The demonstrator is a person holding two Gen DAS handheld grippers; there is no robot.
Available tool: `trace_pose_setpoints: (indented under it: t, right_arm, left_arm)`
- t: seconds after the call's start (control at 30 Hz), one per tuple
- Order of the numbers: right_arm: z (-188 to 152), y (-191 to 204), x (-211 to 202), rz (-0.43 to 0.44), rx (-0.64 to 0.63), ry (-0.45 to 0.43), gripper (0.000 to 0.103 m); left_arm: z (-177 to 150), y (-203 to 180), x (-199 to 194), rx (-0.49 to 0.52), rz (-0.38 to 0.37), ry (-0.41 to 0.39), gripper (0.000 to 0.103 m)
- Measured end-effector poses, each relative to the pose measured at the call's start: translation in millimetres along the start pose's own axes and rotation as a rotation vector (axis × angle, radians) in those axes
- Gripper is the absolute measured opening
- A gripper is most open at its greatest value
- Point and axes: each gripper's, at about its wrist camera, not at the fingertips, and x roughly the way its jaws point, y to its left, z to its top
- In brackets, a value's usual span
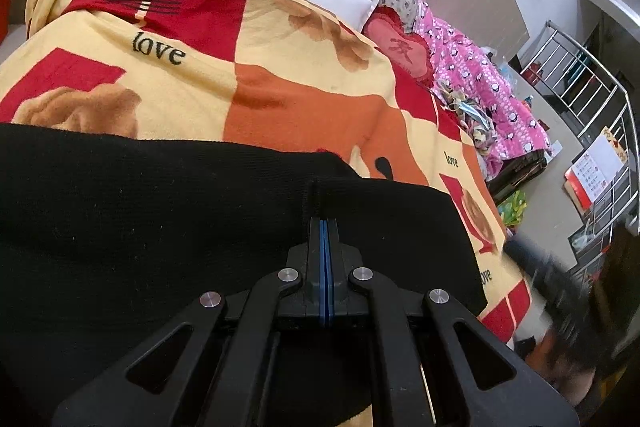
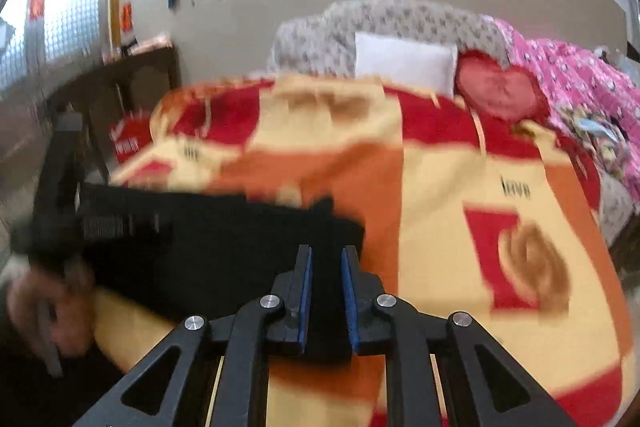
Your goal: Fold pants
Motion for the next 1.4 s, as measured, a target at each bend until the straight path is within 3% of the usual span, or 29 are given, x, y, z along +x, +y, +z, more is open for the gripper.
trace_pose_setpoints:
  t: [0.13,0.2,0.23,0.37,0.5,0.57,0.67,0.7,0.8,0.93,1.0,1.07,1.17,1.4]
  right_arm:
    - [18,-7,47,0.045,0.018,0.068,0.013]
    - [8,-9,80,0.042,0.011,0.207,0.014]
    - [2,-10,80,0.044,-0.004,0.170,0.014]
    - [16,-4,69,0.003,0.015,0.184,0.014]
    - [42,25,54,0.105,-0.030,0.095,0.014]
    - [43,43,68,0.152,-0.069,0.125,0.014]
    - [27,59,109,0.124,-0.117,0.250,0.014]
    - [23,58,110,0.121,-0.118,0.192,0.015]
    - [26,47,103,0.141,-0.054,0.218,0.015]
    - [26,34,64,0.157,-0.039,0.128,0.016]
    - [15,29,54,0.152,-0.043,0.138,0.018]
    - [-10,27,64,0.149,-0.071,0.226,0.025]
    - [-28,23,55,0.178,-0.089,0.104,0.025]
    - [-27,21,54,0.206,-0.086,0.106,0.026]
  left_arm:
    - [-1,0,0,0.000,-0.001,0.002,0.002]
    - [-1,-1,0,0.001,-0.002,0.002,0.002]
    - [-1,-1,-1,0.000,-0.003,0.001,0.002]
    - [-1,0,-2,-0.008,-0.011,-0.001,0.002]
    - [-1,1,-1,-0.010,-0.011,-0.005,0.002]
    - [-1,0,-2,-0.010,-0.011,-0.004,0.002]
    - [-1,0,-2,-0.007,-0.007,-0.007,0.002]
    - [-1,0,-2,-0.004,-0.004,-0.009,0.002]
    - [-1,0,-2,-0.002,-0.007,-0.009,0.002]
    - [0,2,-1,-0.012,-0.011,-0.011,0.002]
    - [-1,2,-1,-0.011,-0.011,-0.011,0.002]
    - [0,2,-1,-0.012,-0.013,-0.012,0.002]
    - [-1,1,-2,-0.012,-0.009,-0.016,0.002]
    - [0,0,-2,-0.001,0.000,-0.024,0.002]
